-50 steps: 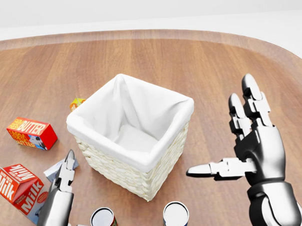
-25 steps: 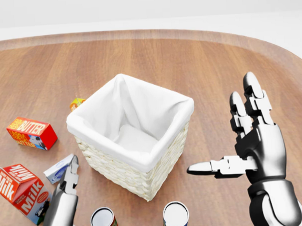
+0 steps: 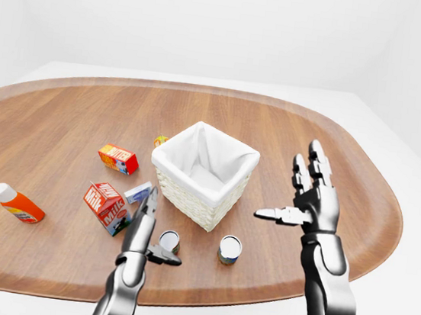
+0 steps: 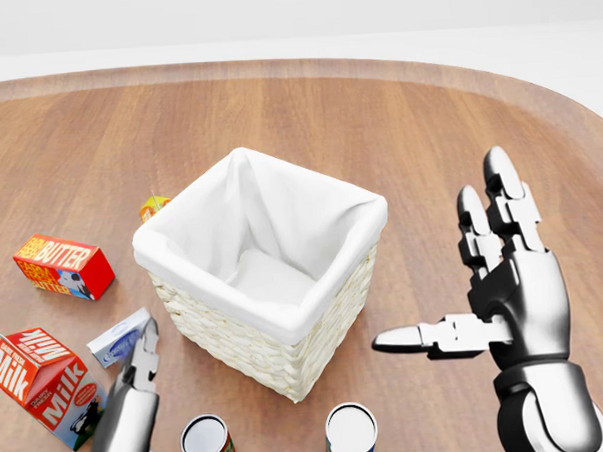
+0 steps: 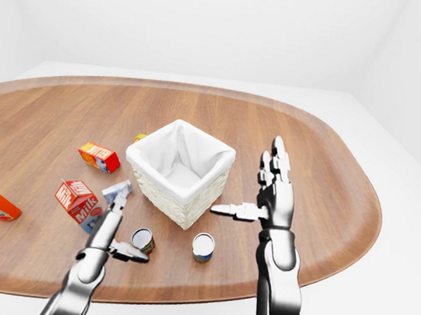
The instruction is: Pick up the tomato sauce, and put it in the basket.
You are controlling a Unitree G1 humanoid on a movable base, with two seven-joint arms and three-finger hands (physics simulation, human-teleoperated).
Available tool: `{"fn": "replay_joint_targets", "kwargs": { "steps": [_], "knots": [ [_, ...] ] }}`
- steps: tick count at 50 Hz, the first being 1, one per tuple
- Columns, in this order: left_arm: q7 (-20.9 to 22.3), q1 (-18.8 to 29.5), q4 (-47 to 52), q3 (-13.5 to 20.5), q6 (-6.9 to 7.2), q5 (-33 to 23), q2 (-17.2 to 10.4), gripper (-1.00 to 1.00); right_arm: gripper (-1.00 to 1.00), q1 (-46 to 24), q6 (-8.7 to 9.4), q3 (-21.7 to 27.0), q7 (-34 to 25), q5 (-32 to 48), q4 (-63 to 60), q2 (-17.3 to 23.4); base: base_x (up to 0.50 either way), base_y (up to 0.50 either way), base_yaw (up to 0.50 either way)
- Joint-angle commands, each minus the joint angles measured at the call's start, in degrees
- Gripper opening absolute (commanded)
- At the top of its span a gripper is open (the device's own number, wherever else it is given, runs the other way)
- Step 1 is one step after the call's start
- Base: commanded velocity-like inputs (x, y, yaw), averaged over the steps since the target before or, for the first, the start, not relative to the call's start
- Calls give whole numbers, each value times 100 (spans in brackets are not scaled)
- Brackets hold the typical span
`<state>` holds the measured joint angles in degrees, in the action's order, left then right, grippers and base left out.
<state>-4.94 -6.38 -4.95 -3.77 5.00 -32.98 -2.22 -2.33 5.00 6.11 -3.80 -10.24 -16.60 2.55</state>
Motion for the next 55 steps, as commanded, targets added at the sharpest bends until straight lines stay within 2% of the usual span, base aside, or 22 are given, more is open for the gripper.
{"fn": "replay_joint_targets", "kwargs": {
  "steps": [1, 4, 7, 14, 16, 22, 27, 37, 40, 42, 50, 51, 52, 55],
  "knots": [
    [-65, 93, -253, 13, -9, 16, -5, 100, 100, 14, 0, -17, -6, 27, 21, -12, 0, 0, 0],
    [-103, 153, -401, 22, -73, 31, -11, 100, 100, 18, 0, -19, -10, 28, 25, -13, 0, 0, 0],
    [-91, 154, -390, 18, -48, 24, -3, 100, 100, 18, 0, -18, -9, 28, 21, -12, 0, 0, 0],
    [-137, 211, -552, 33, -98, 43, -8, 100, 100, 20, 0, -18, -11, 27, 22, -13, 0, 0, 0],
    [-175, 250, -673, 39, -159, 57, -14, 100, 100, 16, 0, -19, -13, 31, 54, -16, 0, 0, 0],
    [-207, 286, -785, 45, -202, 63, -18, 100, 100, -15, 0, 3, 0, 15, 59, -7, 0, 0, 0],
    [-277, 360, -1022, 55, -317, 85, -28, 100, 100, -2, 0, 3, 3, -2, 14, -2, 0, 0, 0],
    [-311, 479, -1235, 49, -361, 105, -13, 100, 100, -65, 0, 33, 28, -36, 30, 15, 0, 0, 0],
    [-376, 561, -1434, 51, -455, 119, -18, 100, 100, -65, 0, 31, 29, -38, 24, 17, 0, 0, 0],
    [-334, 563, -1356, 49, -387, 113, -11, 100, 100, -75, 0, 35, 31, -42, 29, 19, 0, 0, 0],
    [-343, 618, -1407, 25, -368, 105, 7, 100, 100, -66, 0, 35, 32, -56, -1, 23, 0, 0, 0],
    [-351, 638, -1446, 26, -384, 108, 5, 100, 100, -66, 0, 35, 30, -56, 6, 22, 0, 0, 0],
    [-428, 697, -1650, 32, -506, 124, -6, 100, 100, -72, 0, 38, 30, -57, 11, 23, 0, 0, 0],
    [-383, 698, -1551, 21, -418, 105, 6, 100, 100, -89, 0, 43, 37, -57, 24, 25, 0, 0, 0]
  ]
}}
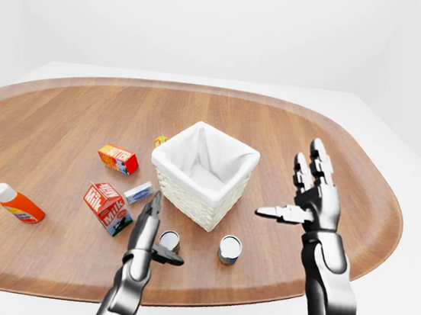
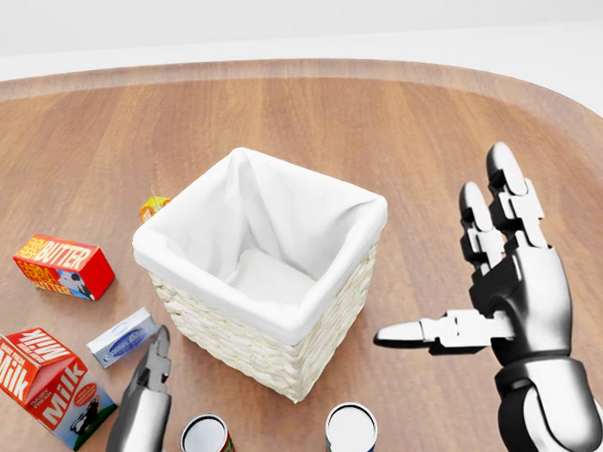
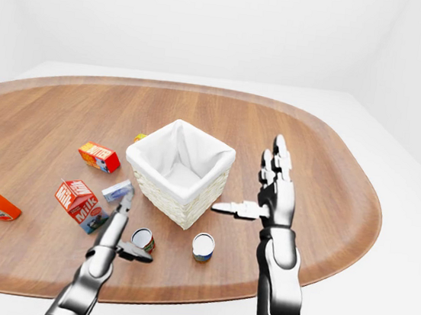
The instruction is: Pick up the tomato sauce, and put it in the basket.
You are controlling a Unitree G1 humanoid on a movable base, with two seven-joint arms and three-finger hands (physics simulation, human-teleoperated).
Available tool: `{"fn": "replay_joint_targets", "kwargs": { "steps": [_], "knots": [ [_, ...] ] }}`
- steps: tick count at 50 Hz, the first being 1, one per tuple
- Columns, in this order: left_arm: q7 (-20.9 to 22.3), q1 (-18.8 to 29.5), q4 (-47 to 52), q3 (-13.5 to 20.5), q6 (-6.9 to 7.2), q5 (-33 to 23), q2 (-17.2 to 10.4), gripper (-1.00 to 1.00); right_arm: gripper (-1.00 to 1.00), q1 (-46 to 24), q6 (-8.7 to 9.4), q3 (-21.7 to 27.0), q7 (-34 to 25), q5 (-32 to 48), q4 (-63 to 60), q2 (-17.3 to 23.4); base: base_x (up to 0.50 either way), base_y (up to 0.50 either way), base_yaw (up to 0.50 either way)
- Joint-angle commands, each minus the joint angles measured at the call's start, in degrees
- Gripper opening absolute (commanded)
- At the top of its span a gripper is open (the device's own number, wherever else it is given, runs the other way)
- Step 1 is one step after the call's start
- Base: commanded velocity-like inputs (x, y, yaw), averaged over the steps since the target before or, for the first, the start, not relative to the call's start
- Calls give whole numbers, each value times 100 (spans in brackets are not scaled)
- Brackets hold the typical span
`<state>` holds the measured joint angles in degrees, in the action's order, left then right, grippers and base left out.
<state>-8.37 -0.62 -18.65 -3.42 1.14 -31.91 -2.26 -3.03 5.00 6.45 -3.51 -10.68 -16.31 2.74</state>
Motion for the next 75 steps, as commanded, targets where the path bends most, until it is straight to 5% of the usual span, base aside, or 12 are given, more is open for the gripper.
{"fn": "replay_joint_targets", "kwargs": {
  "steps": [1, 4, 5, 15, 20, 34, 36, 40, 57, 64, 68, 75],
  "knots": [
    [-48, 140, -216, -13, -45, 2, 9, 100, 100, -15, 0, 9, 9, -15, -17, 8, 0, 0, 0],
    [-46, 127, -204, -19, -39, -1, 14, 100, 100, -4, 0, 3, 2, -10, 0, 3, 0, 0, 0],
    [-125, 180, -407, -11, -166, 16, 1, 100, 100, -5, 0, 7, 4, -17, -21, 6, 0, 0, 0],
    [-74, 163, -339, -30, -82, 0, 18, 100, 100, 2, 0, -4, 2, -9, 13, 1, 0, 0, 0],
    [-185, 249, -665, -25, -275, 21, 5, 100, 100, -3, 0, 8, 5, -19, -24, 7, 0, 0, 0],
    [-123, 221, -559, -41, -175, 10, 27, 100, 100, 1, 0, -10, 0, 2, 54, -3, 0, 0, 0],
    [-215, 281, -798, -40, -316, 25, 21, 100, 100, 4, 0, -8, -3, 0, 45, -2, 0, 0, 0],
    [-157, 243, -652, -43, -217, 14, 27, 100, 100, -6, 0, 1, 7, -10, 6, 6, 0, 0, 0],
    [-280, 252, -919, -24, -400, 54, 10, 100, 100, -42, 0, 16, 21, -15, 16, 9, 0, 0, 0],
    [-176, 188, -702, -10, -268, 75, 7, 100, 100, -30, 0, 6, 18, -10, 30, 8, 0, 0, 0],
    [-295, 291, -1062, 13, -478, 119, -13, 100, 100, -46, 0, 13, 22, -13, 60, 11, 0, 0, 0],
    [-300, 380, -1241, 58, -529, 161, -48, 100, 100, -35, 0, 15, 20, -19, 29, 15, 0, 0, 0]
  ]
}}
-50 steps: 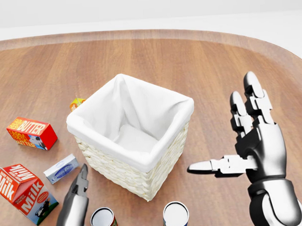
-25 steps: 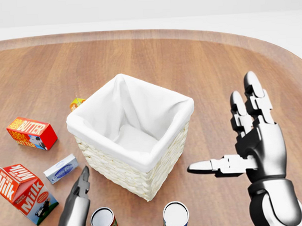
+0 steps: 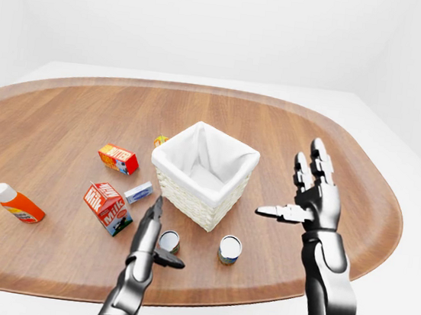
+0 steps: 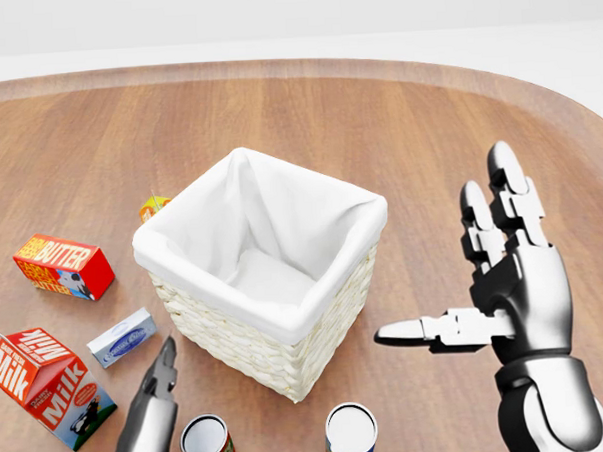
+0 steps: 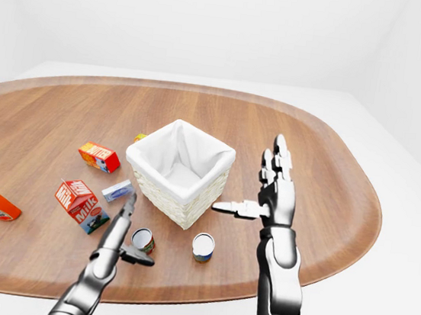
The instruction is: Pick up the tomato sauce, and put it in the basket.
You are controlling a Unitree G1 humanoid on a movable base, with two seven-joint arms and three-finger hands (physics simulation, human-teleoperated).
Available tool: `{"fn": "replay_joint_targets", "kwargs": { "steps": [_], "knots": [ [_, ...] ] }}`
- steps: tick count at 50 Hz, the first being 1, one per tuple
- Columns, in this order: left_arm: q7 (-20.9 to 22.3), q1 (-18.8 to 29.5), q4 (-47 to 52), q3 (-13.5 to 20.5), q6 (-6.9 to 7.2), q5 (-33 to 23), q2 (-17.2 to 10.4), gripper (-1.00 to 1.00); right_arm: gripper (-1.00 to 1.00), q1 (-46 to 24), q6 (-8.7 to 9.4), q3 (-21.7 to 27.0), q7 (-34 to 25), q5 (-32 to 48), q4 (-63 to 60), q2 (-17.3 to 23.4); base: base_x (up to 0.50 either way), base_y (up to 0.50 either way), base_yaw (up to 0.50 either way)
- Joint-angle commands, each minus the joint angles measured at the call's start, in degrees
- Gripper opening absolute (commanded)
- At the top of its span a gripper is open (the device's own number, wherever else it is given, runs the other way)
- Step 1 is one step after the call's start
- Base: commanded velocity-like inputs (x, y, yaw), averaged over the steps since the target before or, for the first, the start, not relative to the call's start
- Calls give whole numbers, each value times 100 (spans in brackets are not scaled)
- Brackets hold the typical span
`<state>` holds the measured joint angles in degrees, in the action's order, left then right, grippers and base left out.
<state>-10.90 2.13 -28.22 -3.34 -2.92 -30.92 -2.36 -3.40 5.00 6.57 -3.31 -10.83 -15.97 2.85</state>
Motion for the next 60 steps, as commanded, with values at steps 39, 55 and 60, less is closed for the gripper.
{"fn": "replay_joint_targets", "kwargs": {
  "steps": [39, 55, 60],
  "knots": [
    [-151, 378, -806, 94, -208, 109, -75, 100, 100, 28, 0, -18, -13, 22, -1, -9, 0, 0, 0],
    [-289, 583, -1279, 97, -208, 143, -80, 100, 100, 39, 0, -15, -15, 15, -35, -8, 0, 0, 0],
    [-216, 548, -1087, 92, -208, 138, -71, 100, 100, 33, 0, -15, -18, 18, -8, -11, 0, 0, 0]
  ]
}}
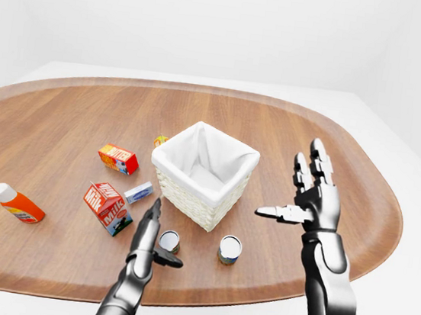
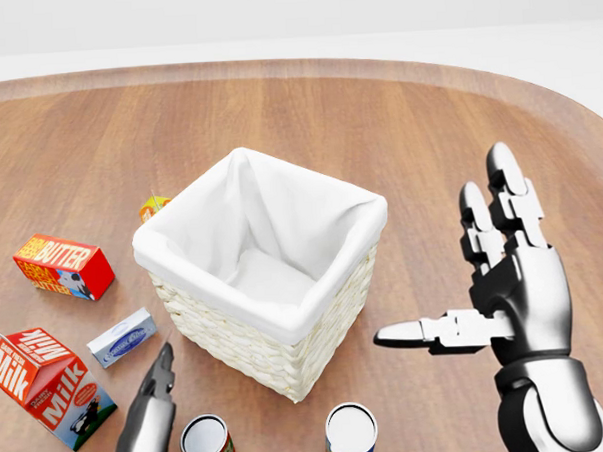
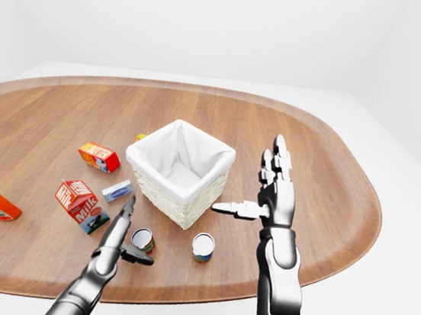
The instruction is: Pick up the tomato sauce, and put it in the basket.
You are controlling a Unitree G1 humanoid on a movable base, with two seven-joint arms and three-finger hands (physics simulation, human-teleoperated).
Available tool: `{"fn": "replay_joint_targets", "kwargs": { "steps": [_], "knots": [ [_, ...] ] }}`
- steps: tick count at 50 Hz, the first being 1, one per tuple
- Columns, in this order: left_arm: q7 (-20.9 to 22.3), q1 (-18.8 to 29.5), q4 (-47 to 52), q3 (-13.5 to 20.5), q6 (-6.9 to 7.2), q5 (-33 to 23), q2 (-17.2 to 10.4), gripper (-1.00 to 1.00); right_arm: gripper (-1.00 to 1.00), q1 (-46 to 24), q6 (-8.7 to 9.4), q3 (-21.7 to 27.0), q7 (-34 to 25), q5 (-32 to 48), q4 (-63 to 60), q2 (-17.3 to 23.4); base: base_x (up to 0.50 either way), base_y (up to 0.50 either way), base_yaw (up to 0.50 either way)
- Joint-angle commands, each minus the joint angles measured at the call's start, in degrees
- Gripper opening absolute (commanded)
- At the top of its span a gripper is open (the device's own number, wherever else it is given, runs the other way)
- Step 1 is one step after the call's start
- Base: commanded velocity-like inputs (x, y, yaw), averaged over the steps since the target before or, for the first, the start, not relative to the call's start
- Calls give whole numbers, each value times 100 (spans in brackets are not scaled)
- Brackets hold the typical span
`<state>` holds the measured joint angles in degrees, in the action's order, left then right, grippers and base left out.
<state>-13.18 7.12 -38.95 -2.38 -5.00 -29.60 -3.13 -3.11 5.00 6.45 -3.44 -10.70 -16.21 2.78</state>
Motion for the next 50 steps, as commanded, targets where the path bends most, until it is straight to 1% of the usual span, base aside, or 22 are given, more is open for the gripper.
{"fn": "replay_joint_targets", "kwargs": {
  "steps": [1, 2, 11, 13, 20, 25, 32, 34, 38, 45, 46, 47, 48, 49, 50],
  "knots": [
    [21, 54, 3, -3, 0, 6, 7, 100, 100, 3, 0, -5, -6, 8, 27, -6, 0, 0, 0],
    [-47, 116, -186, -2, 0, 11, 3, 100, 100, 3, 0, -2, -5, -1, 7, -3, 0, 0, 0],
    [-144, 264, -554, 0, 0, 36, -4, 100, 100, 10, 0, -7, -6, 2, 10, -4, 0, 0, 0],
    [-36, 185, -277, -4, 0, 35, 5, 100, 100, 5, 0, -4, -7, 0, 21, -4, 0, 0, 0],
    [-33, 191, -274, -18, 0, 25, 18, 100, 100, 6, 0, -6, -5, -3, -1, -4, 0, 0, 0],
    [-168, 347, -736, -12, 0, 43, 6, 100, 100, -5, 0, 3, -3, -11, 2, 0, 0, 0, 0],
    [-197, 407, -895, -9, 0, 63, 4, 100, 100, 2, 0, 10, 0, -27, -44, 3, 0, 0, 0],
    [-116, 339, -692, -15, 0, 64, 15, 100, 100, 4, 0, 11, -2, -29, -39, 1, 0, 0, 0],
    [-228, 457, -1070, -17, 0, 77, 15, 100, 100, 1, 0, 13, -2, -34, -51, 2, 0, 0, 0],
    [-192, 400, -945, -31, 0, 72, 22, 100, 100, 7, 0, 6, -6, -27, -29, -1, 0, 0, 0],
    [-180, 397, -936, -32, 0, 73, 24, 75, 100, 10, 0, 5, -7, -26, -30, -1, 0, 0, 0],
    [-173, 394, -925, -33, 0, 74, 25, -5, 100, 10, 0, 4, -7, -25, -29, -2, 0, 0, 0],
    [-169, 393, -917, -31, 0, 75, 25, -80, 100, 9, 0, 4, -7, -26, -27, -2, 0, 0, 0],
    [-170, 378, -887, -32, 0, 73, 26, -100, 100, 7, 0, 4, -6, -25, -23, -2, 0, 0, 0],
    [-167, 368, -863, -33, 0, 71, 26, -100, 100, 6, 0, 6, -5, -26, -28, -1, 0, 0, 0]
  ]
}}
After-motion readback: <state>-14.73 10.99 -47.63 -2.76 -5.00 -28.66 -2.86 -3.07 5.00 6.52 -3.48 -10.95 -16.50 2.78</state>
